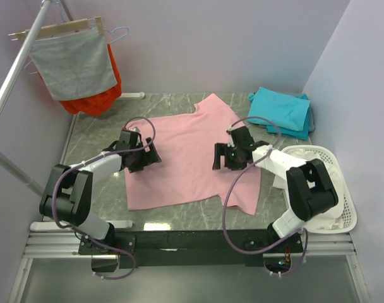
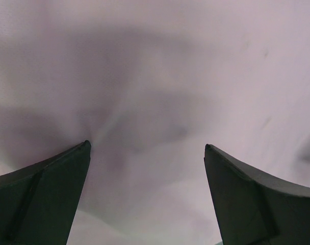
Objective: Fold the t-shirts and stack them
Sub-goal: Flatten out the tshirt, then grap the side of the flattened tshirt furthest away from the robot with both arms
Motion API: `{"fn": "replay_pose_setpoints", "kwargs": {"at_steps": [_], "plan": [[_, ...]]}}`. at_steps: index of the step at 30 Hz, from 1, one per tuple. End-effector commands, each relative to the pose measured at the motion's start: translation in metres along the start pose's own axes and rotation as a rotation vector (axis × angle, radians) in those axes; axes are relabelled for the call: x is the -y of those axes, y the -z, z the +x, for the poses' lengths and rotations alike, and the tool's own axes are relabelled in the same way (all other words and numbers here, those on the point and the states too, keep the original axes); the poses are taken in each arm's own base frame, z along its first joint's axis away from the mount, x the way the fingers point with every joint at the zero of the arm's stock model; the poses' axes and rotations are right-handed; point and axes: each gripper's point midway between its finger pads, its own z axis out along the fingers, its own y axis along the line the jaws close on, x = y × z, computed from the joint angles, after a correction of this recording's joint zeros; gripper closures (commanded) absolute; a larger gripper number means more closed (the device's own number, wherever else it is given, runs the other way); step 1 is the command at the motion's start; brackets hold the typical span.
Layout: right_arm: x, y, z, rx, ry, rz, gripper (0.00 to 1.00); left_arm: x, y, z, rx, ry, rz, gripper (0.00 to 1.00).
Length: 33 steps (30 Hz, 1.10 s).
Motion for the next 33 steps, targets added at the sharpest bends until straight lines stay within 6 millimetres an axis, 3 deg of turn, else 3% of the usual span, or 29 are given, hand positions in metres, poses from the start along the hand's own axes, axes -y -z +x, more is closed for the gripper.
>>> {"fn": "replay_pose_setpoints", "kwargs": {"at_steps": [1,5,9,11,16,17,19,20,21,23,24,25,27,28,29,33], "plan": [[-0.014,0.008,0.051,-0.068,0.007,0.025,0.05,-0.024,0.011,0.044,-0.097,0.046,-0.075,0.01],[-0.020,0.010,0.104,-0.153,-0.028,0.035,0.05,-0.034,0.020,0.063,-0.122,0.070,-0.101,0.01],[-0.032,0.029,0.134,-0.179,-0.028,0.024,0.05,-0.048,0.032,0.078,-0.135,0.078,-0.148,0.01],[-0.040,0.040,0.149,-0.193,-0.028,0.008,0.05,-0.054,0.038,0.076,-0.118,0.082,-0.186,0.01],[-0.055,0.072,0.182,-0.288,0.018,-0.043,0.06,-0.045,0.047,0.061,-0.088,0.096,-0.194,0.01],[-0.065,0.083,0.166,-0.226,0.033,-0.060,0.06,-0.044,0.048,0.055,-0.073,0.088,-0.200,0.00],[-0.064,0.095,0.140,-0.113,0.073,-0.021,0.04,-0.034,0.053,0.033,-0.022,0.068,-0.199,0.01],[-0.075,0.108,0.109,-0.005,0.104,-0.033,0.00,-0.035,0.055,0.021,0.021,0.047,-0.223,0.01],[-0.065,0.111,0.077,0.125,0.103,0.044,0.00,-0.024,0.060,-0.001,0.073,0.037,-0.211,0.01],[-0.066,0.117,0.024,0.278,0.129,0.070,0.00,-0.013,0.065,-0.031,0.141,0.005,-0.197,0.01],[-0.061,0.115,0.006,0.316,0.123,0.085,0.00,-0.003,0.069,-0.062,0.203,0.003,-0.193,0.01],[-0.044,0.120,-0.027,0.364,0.073,0.118,0.00,0.000,0.072,-0.079,0.236,-0.006,-0.200,0.01],[-0.031,0.105,-0.066,0.423,0.038,0.143,0.00,0.010,0.076,-0.123,0.296,0.009,-0.178,0.01],[-0.022,0.111,-0.092,0.465,0.013,0.154,0.00,0.010,0.076,-0.136,0.317,0.005,-0.177,0.01],[-0.018,0.098,-0.110,0.483,0.009,0.160,0.00,0.011,0.079,-0.159,0.364,0.017,-0.164,0.01],[-0.008,0.075,-0.161,0.485,0.006,0.166,0.00,-0.009,0.050,-0.184,0.352,0.028,-0.182,0.00]]}}
